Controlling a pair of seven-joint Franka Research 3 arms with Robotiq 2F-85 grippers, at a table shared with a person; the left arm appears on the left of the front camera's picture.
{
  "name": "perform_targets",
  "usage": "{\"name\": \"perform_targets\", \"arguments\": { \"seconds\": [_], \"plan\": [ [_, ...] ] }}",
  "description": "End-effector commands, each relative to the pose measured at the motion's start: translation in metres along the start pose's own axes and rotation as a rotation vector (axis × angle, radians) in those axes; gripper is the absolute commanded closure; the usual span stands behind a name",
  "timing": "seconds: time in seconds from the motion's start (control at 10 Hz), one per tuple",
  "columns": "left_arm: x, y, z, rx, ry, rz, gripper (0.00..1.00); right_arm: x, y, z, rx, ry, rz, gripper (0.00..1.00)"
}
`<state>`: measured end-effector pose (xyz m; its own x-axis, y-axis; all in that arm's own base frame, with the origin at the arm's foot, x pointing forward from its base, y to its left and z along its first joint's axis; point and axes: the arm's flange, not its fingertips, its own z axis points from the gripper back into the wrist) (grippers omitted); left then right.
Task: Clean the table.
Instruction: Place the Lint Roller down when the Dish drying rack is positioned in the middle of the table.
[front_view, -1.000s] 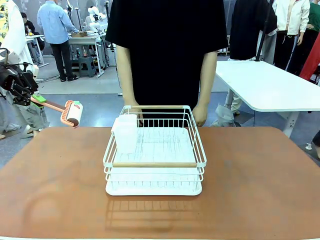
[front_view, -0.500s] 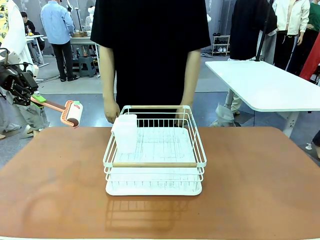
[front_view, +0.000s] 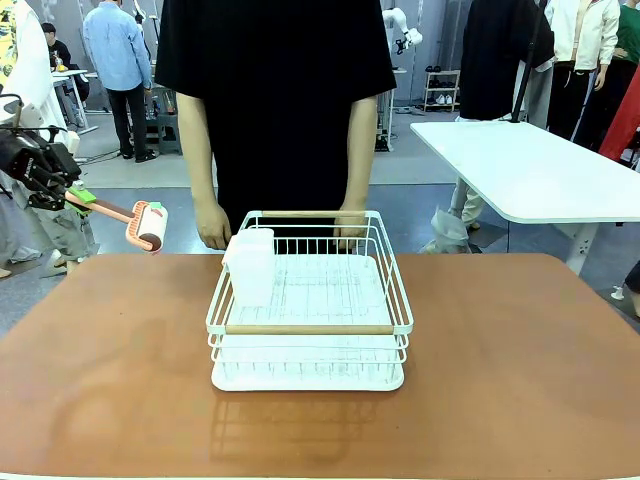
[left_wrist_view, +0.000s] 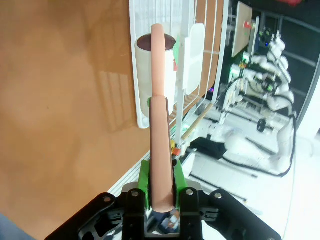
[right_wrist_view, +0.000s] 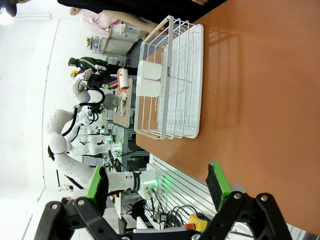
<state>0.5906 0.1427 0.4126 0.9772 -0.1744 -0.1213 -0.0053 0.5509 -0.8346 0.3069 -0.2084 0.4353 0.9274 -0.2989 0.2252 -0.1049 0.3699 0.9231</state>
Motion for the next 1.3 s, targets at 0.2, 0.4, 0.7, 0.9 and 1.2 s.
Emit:
{"name": "perform_targets", "arguments": {
  "seconds": [0.2, 0.4, 0.7, 0.9, 1.2],
  "plan": [
    [-0.062, -0.036, -0.034, 0.009, -0.222, 0.275, 0.78, 0.0, 0.004, 0.002, 0.011, -0.003, 0.011, 0.0],
    [-0.078, -0.04, -0.054, -0.049, -0.398, 0.453, 0.78, 0.0, 0.004, 0.002, 0.011, -0.003, 0.011, 0.0],
    [-0.073, -0.024, -0.081, -0.173, -0.612, 0.584, 0.78, 0.0, 0.004, 0.002, 0.011, -0.003, 0.011, 0.0],
    [-0.072, -0.01, -0.1, -0.177, -0.709, 0.6, 0.78, 0.0, 0.004, 0.002, 0.011, -0.003, 0.011, 0.0],
    [-0.07, 0.01, -0.124, -0.123, -0.78, 0.649, 0.78, 0.0, 0.004, 0.002, 0.011, -0.003, 0.011, 0.0]
  ]
}}
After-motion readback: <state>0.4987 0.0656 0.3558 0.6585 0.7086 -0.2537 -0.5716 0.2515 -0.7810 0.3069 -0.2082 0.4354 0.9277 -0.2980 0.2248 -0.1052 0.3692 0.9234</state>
